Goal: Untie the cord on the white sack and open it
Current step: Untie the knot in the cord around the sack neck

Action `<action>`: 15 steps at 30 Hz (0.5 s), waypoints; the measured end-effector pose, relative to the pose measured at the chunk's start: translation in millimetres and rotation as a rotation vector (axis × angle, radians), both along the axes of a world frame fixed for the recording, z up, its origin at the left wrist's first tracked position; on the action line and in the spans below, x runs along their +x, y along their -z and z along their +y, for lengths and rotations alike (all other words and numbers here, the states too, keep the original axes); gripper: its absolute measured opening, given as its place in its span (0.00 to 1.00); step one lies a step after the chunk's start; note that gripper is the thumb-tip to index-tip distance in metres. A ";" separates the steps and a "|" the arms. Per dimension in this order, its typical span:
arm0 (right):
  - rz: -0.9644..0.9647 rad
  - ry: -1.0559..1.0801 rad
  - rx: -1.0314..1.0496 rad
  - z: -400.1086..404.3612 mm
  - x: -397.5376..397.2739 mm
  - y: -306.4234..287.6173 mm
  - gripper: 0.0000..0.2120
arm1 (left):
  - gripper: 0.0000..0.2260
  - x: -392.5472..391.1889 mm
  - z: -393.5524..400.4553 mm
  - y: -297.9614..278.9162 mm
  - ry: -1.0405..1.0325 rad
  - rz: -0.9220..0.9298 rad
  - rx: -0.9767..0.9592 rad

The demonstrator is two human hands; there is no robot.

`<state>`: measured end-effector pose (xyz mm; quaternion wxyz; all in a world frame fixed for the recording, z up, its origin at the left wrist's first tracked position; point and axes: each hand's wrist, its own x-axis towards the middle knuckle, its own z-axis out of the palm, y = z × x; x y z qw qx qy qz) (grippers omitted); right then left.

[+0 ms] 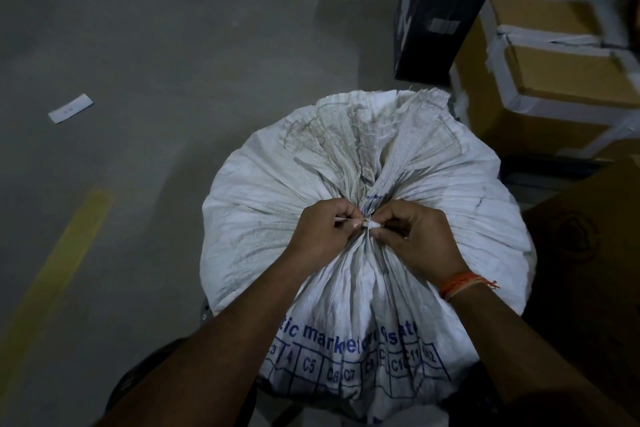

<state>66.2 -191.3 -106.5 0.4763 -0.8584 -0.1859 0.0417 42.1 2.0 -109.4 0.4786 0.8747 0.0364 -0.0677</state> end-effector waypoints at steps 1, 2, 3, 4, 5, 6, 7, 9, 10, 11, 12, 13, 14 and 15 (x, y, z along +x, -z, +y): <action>0.000 0.003 0.003 0.5 0.0 0.6 0.08 | 0.04 -0.2 -0.7 0.9 -0.008 0.004 -0.007; 0.001 0.007 0.005 1.0 0.0 1.1 0.08 | 0.04 -0.3 -1.3 1.7 -0.018 0.007 -0.015; 0.003 0.013 0.008 1.4 0.0 1.7 0.08 | 0.04 -0.3 -1.9 2.4 -0.028 0.006 -0.021; 0.006 0.019 0.010 1.8 -0.2 2.3 0.08 | 0.04 -0.5 -2.4 2.9 -0.036 0.003 -0.024; 0.009 0.026 0.011 1.9 -0.3 2.9 0.08 | 0.04 -0.7 -3.2 3.2 -0.042 -0.001 -0.023; 0.012 0.031 0.013 1.8 -0.4 3.1 0.08 | 0.04 -1.0 -4.0 3.2 -0.047 -0.004 -0.023; 0.014 0.036 0.014 1.6 -0.4 3.3 0.08 | 0.04 -1.3 -4.7 3.3 -0.053 -0.005 -0.025; 0.014 0.042 0.016 1.3 -0.3 4.5 0.08 | 0.04 -2.2 -5.8 3.3 -0.065 -0.004 -0.032; 0.014 0.044 0.017 1.4 -0.3 5.2 0.08 | 0.04 -2.5 -6.4 3.7 -0.071 -0.004 -0.035; 0.016 0.048 0.020 1.6 -0.5 5.8 0.07 | 0.04 -2.9 -6.8 4.3 -0.076 -0.006 -0.035; 0.020 0.052 0.026 2.1 -0.8 6.4 0.07 | 0.04 -3.0 -7.5 5.0 -0.081 -0.007 -0.034; 0.024 0.057 0.034 2.4 -1.1 6.8 0.07 | 0.04 -3.4 -8.0 5.5 -0.086 -0.009 -0.034; 0.026 0.060 0.041 2.6 -1.1 7.0 0.07 | 0.04 -3.6 -8.3 5.9 -0.092 -0.010 -0.037; 0.029 0.060 0.047 2.5 -1.1 6.8 0.07 | 0.04 -3.6 -8.3 6.3 -0.095 -0.009 -0.045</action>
